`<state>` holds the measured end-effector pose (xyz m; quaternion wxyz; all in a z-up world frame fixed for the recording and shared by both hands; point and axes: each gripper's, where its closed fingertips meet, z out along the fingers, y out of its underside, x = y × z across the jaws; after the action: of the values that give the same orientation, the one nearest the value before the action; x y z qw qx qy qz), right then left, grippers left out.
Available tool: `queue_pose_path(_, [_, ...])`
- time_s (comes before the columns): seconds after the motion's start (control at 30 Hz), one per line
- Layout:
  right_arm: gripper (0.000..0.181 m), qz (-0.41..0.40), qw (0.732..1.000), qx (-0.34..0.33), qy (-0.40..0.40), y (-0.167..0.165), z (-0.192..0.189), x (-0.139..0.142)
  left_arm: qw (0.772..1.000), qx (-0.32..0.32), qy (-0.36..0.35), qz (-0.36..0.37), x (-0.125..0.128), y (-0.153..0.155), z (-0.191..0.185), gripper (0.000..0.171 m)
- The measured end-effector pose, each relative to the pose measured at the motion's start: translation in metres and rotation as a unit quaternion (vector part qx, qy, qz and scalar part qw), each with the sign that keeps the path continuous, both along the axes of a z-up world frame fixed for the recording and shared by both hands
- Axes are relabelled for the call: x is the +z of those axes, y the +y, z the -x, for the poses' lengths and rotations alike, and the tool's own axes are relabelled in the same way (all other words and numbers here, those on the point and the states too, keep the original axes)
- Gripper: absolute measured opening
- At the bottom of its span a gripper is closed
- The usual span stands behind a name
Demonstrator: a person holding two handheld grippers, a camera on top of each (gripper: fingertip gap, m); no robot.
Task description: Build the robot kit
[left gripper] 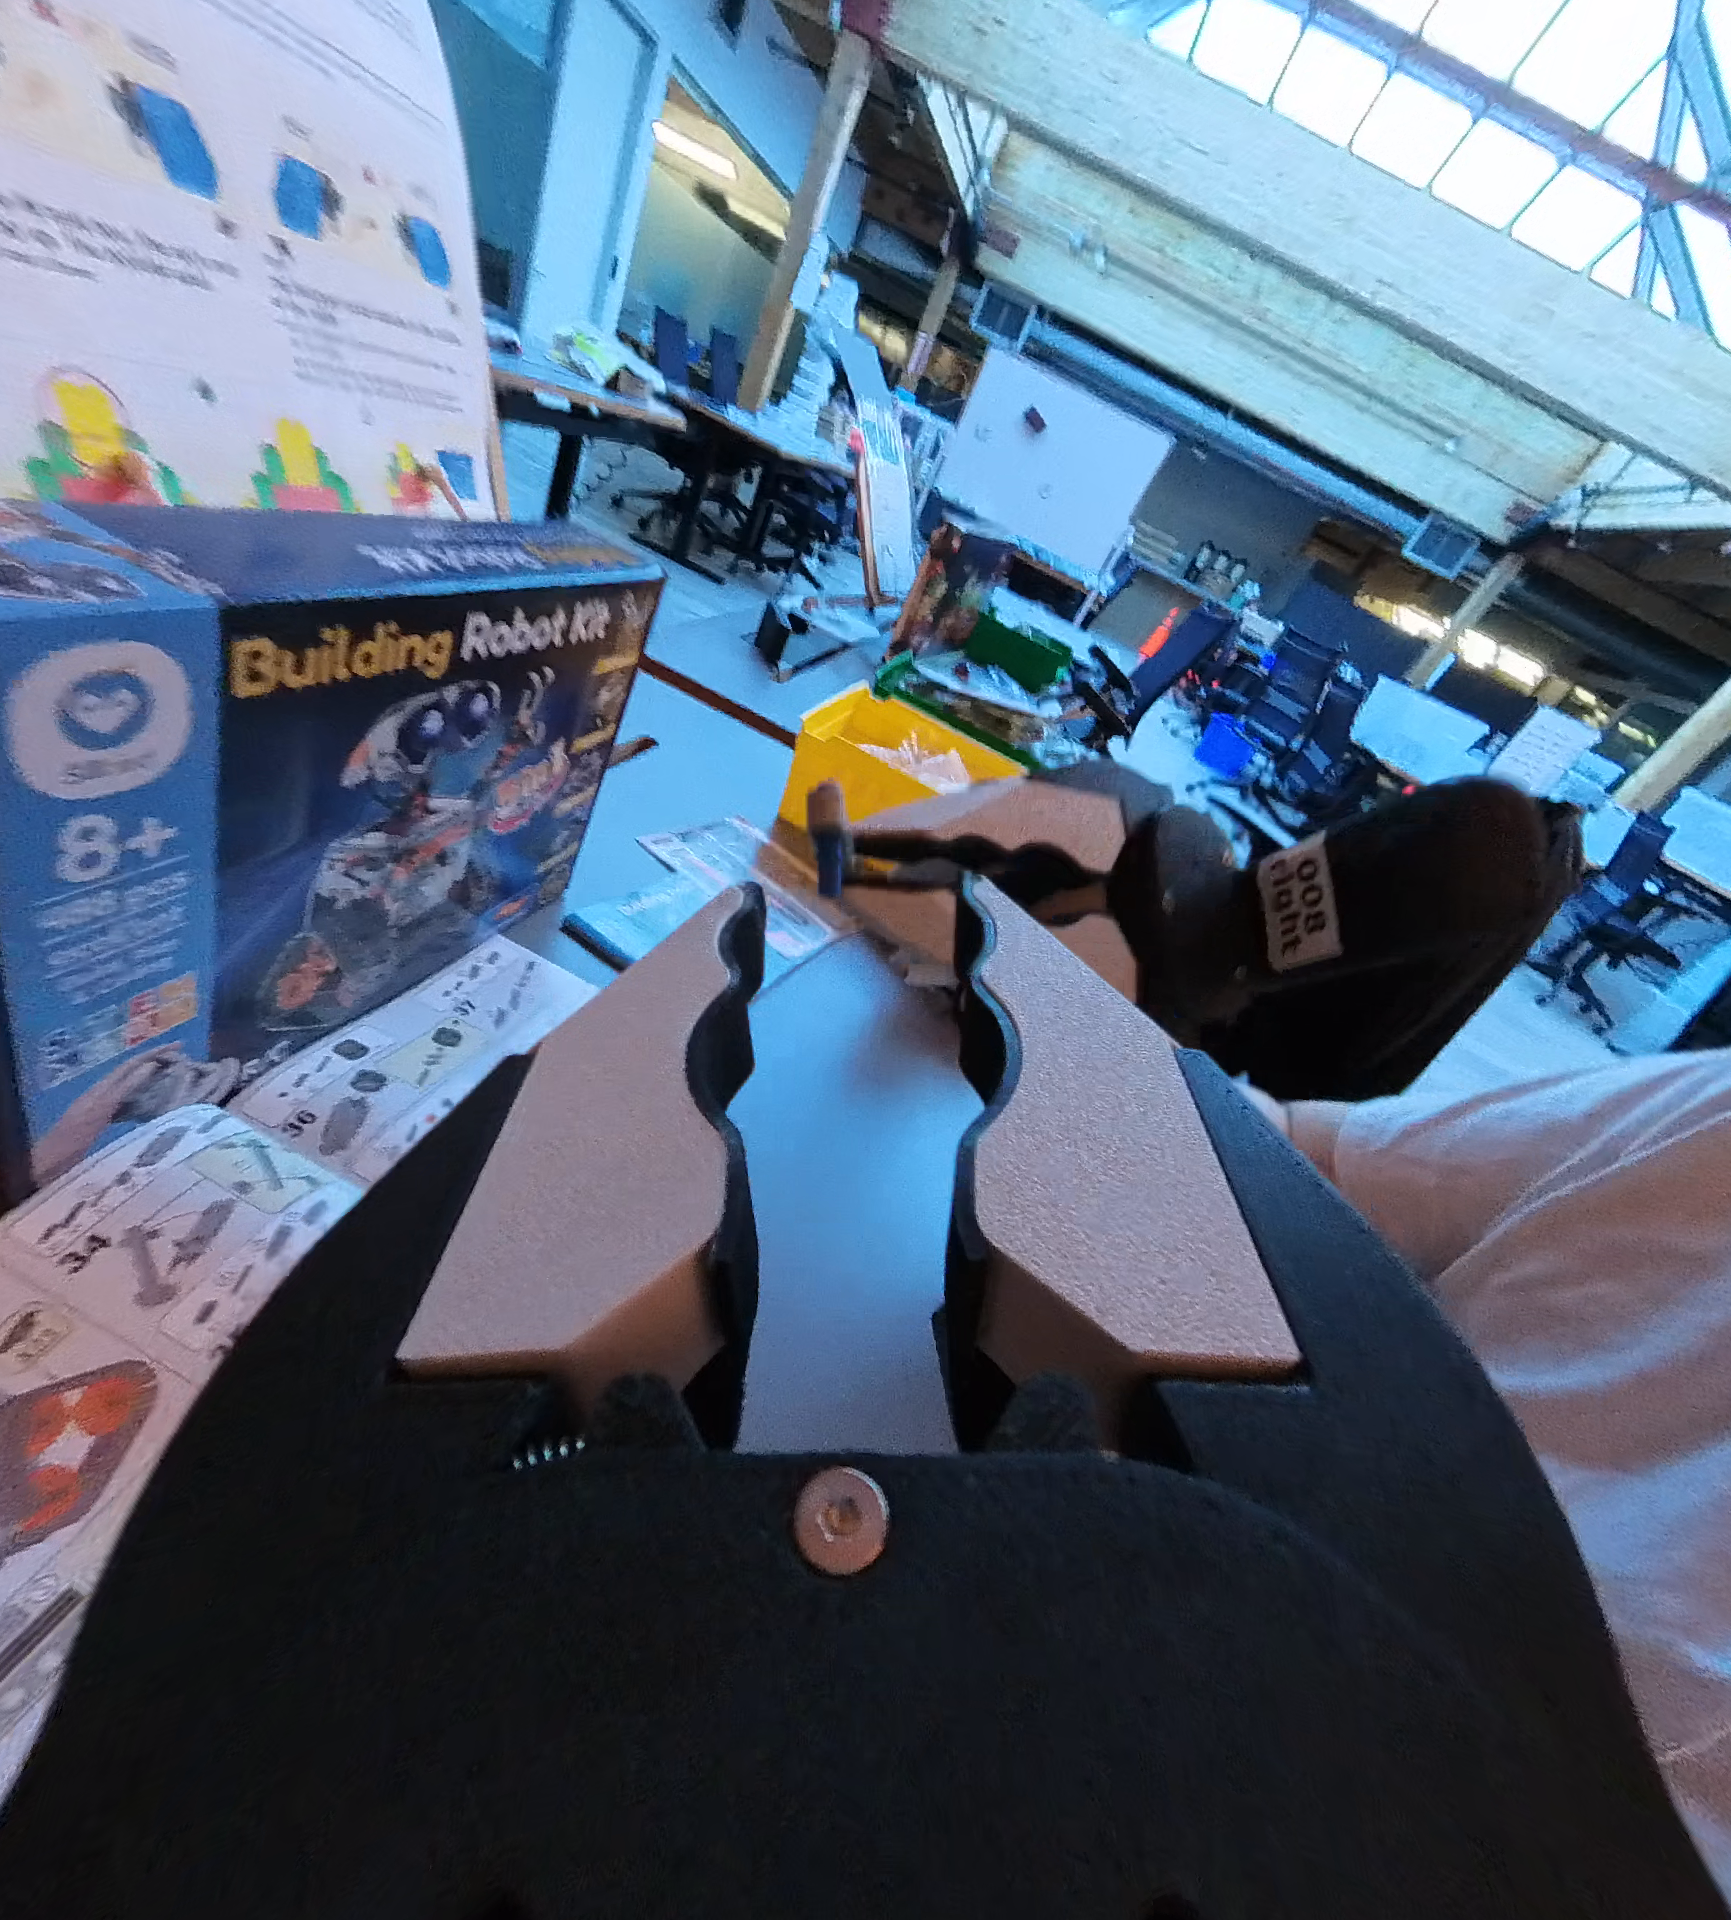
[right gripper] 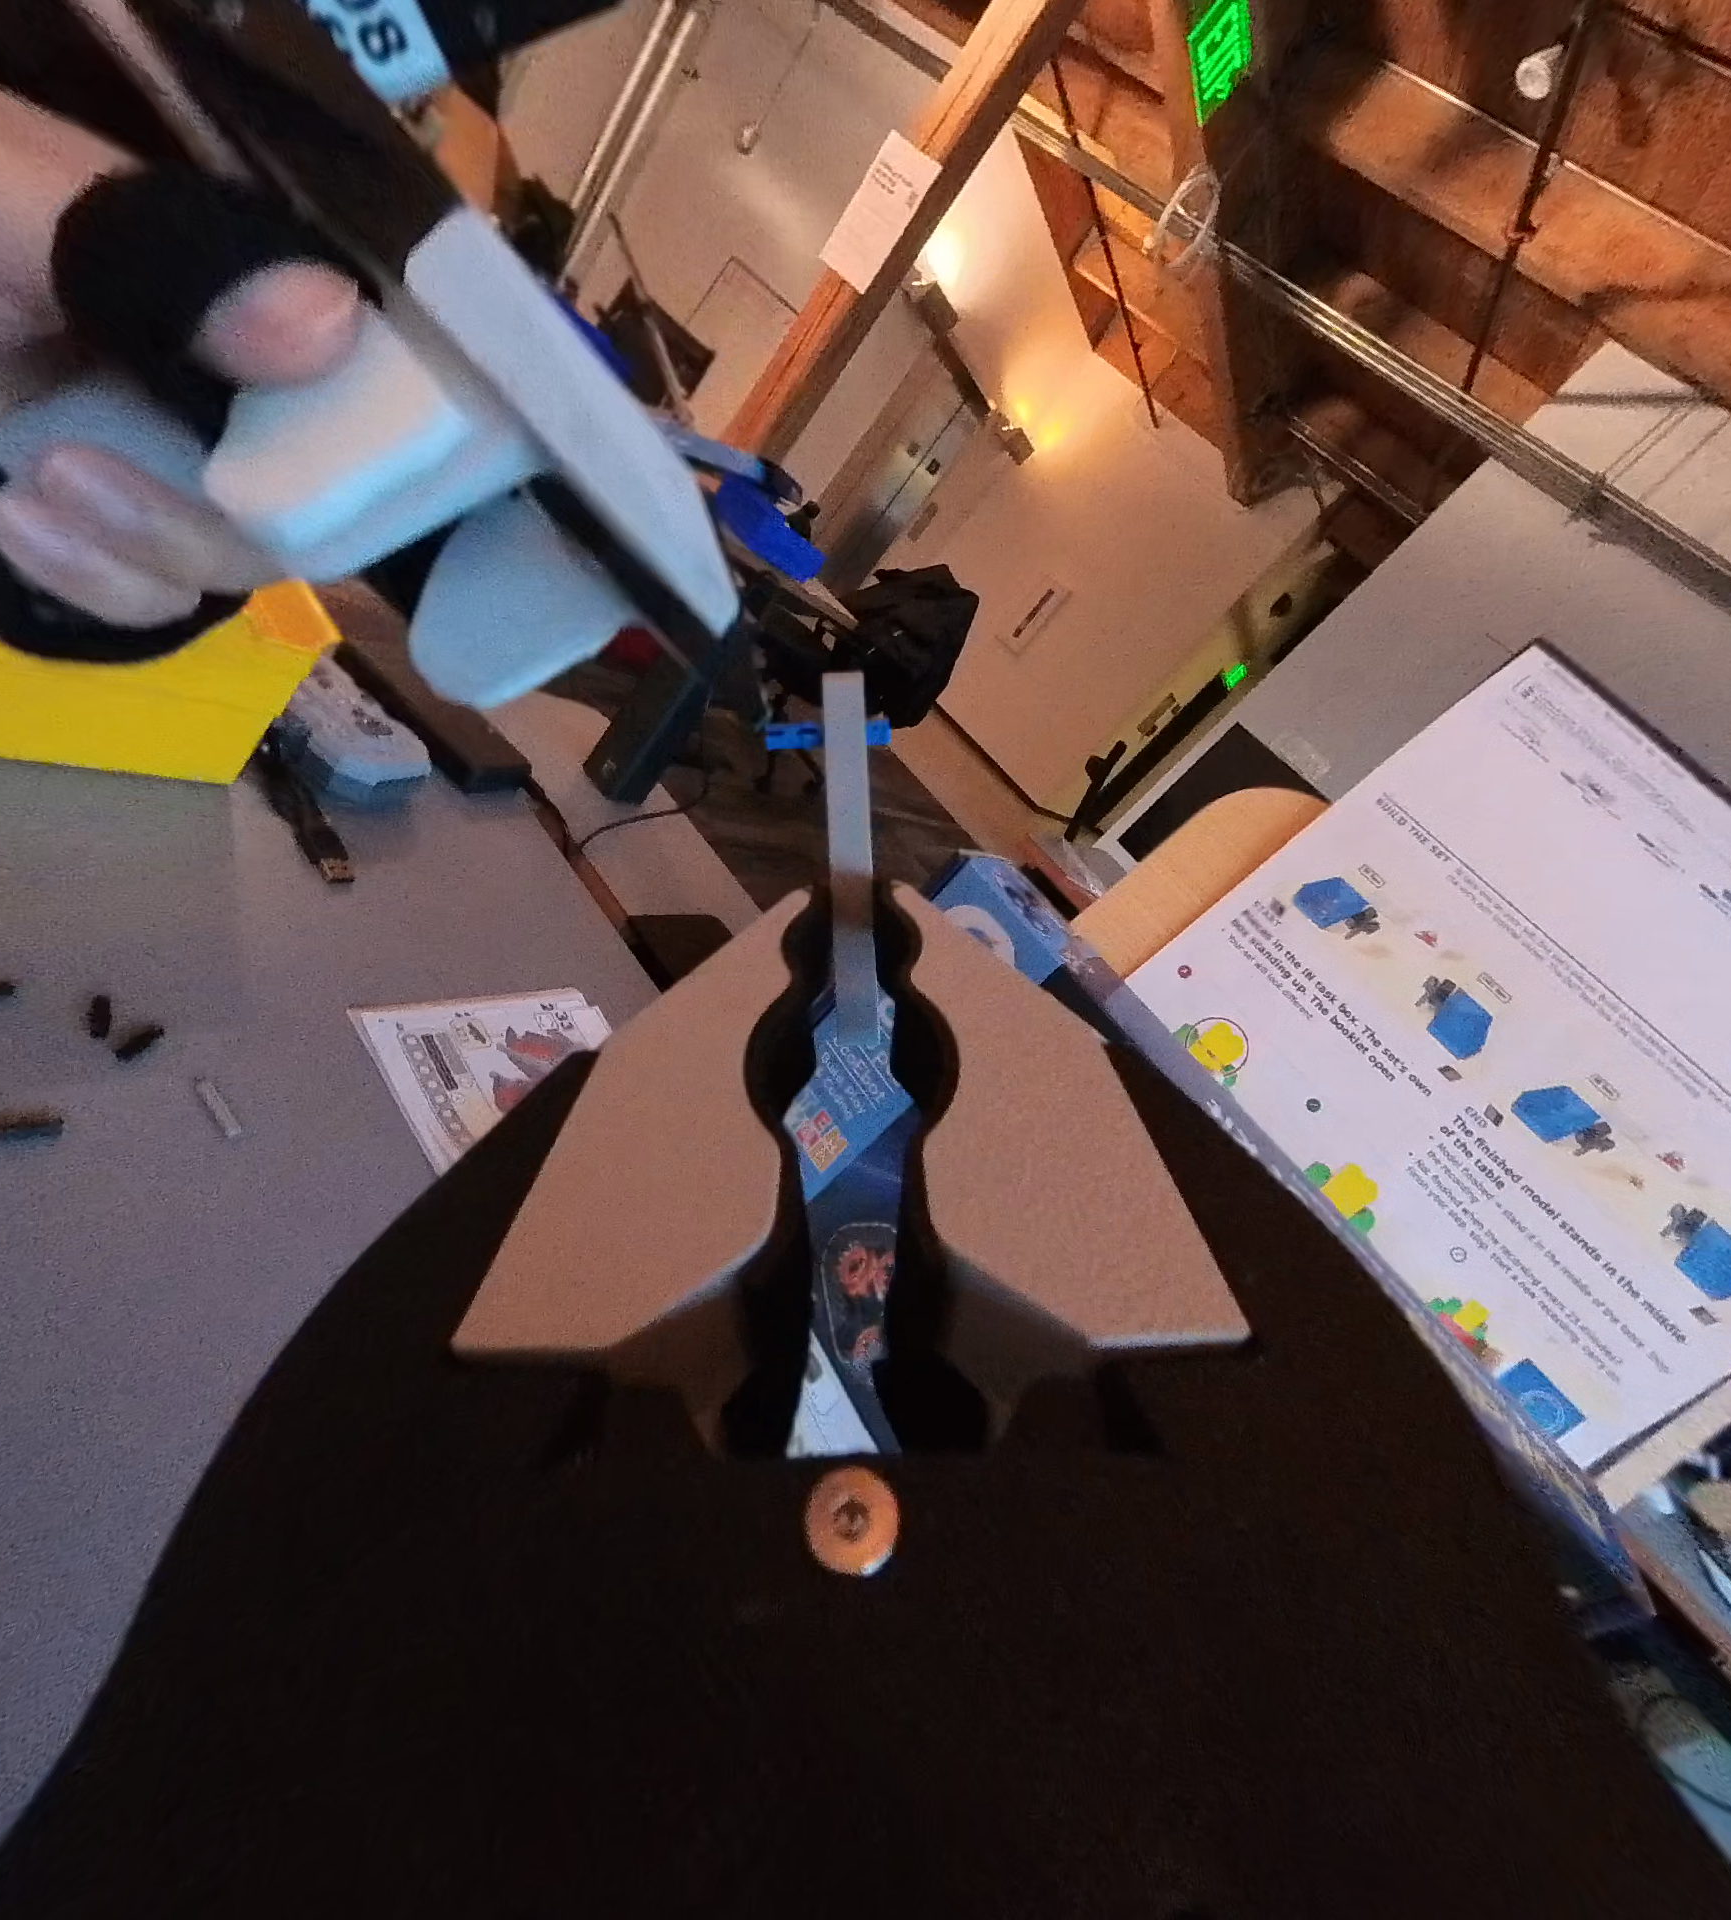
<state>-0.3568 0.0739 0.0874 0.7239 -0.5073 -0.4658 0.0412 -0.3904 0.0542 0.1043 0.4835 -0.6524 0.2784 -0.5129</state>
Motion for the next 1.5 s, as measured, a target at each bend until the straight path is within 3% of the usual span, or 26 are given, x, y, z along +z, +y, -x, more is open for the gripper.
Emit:
queue_pose_path(0.1, [0.007,0.016,0.999,-0.005,0.052,-0.003,0.002,0.007,0.999,-0.038,0.019,0.009,-0.019,-0.002,-0.027,0.034])
queue_pose_path(0.2, [0.006,0.054,0.987,-0.017,0.149,0.001,-0.003,0.012,0.997,-0.055,-0.053,0.001,-0.012,-0.001,-0.044,0.016])
queue_pose_path(0.3, [0.007,0.12,0.963,0.014,0.239,0.004,-0.007,0.011,0.993,-0.044,-0.105,-0.01,-0.009,0.004,-0.047,0.01])
queue_pose_path(0.5, [0.007,0.149,0.959,0.031,0.239,0.009,-0.006,0.005,0.994,-0.029,-0.101,-0.019,-0.013,0.011,-0.046,0.011])
queue_pose_path(0.57, [0.007,0.15,0.961,0.035,0.228,0.008,-0.003,0.002,0.994,0.001,-0.107,-0.025,-0.011,0.019,-0.04,0.025])
queue_pose_path(0.63, [0.007,0.148,0.964,0.036,0.217,0.006,0.003,-0.002,0.994,0.016,-0.106,-0.035,-0.009,0.022,-0.035,0.022])
queue_pose_path(0.7, [0.007,0.149,0.965,0.039,0.211,0.002,0.011,-0.007,0.996,0.016,-0.076,-0.04,-0.016,0.021,-0.039,0.007])
queue_pose_path(0.8, [0.009,0.139,0.973,0.038,0.178,0.001,0.017,-0.013,0.997,0.036,-0.039,-0.062,-0.021,0.023,-0.036,0.006])
queue_pose_path(0.9, [0.012,0.172,0.974,0.136,0.066,-0.011,0.028,-0.023,0.997,-0.01,0.061,-0.053,-0.033,0.014,-0.025,0.006])
queue_pose_path(0.93, [0.03,0.192,0.969,0.155,0.02,-0.012,0.026,-0.029,0.992,-0.043,0.111,-0.037,-0.043,0.004,-0.02,0.006])
queue_pose_path(1.0, [0.037,0.255,0.939,0.224,-0.051,-0.03,0.019,-0.043,0.97,-0.114,0.214,0.005,-0.074,-0.022,-0.01,0.006])
queue_pose_path(1.1, [0.037,0.321,0.887,0.327,-0.054,-0.059,0.013,-0.046,0.94,-0.163,0.299,0.011,-0.1,-0.044,-0.006,0.007])
queue_pose_path(1.17, [0.036,0.355,0.869,0.343,-0.05,-0.062,0.016,-0.052,0.927,-0.204,0.314,0.032,-0.109,-0.059,-0.013,0.007])
queue_pose_path(1.27, [0.006,0.399,0.843,0.355,-0.056,-0.062,0.018,-0.065,0.912,-0.214,0.348,0.033,-0.123,-0.061,-0.018,0.007])
queue_pose_path(1.5, [0.025,0.466,0.801,0.373,-0.057,-0.066,0.013,-0.074,0.908,-0.227,0.35,0.043,-0.13,-0.063,-0.023,0.007])
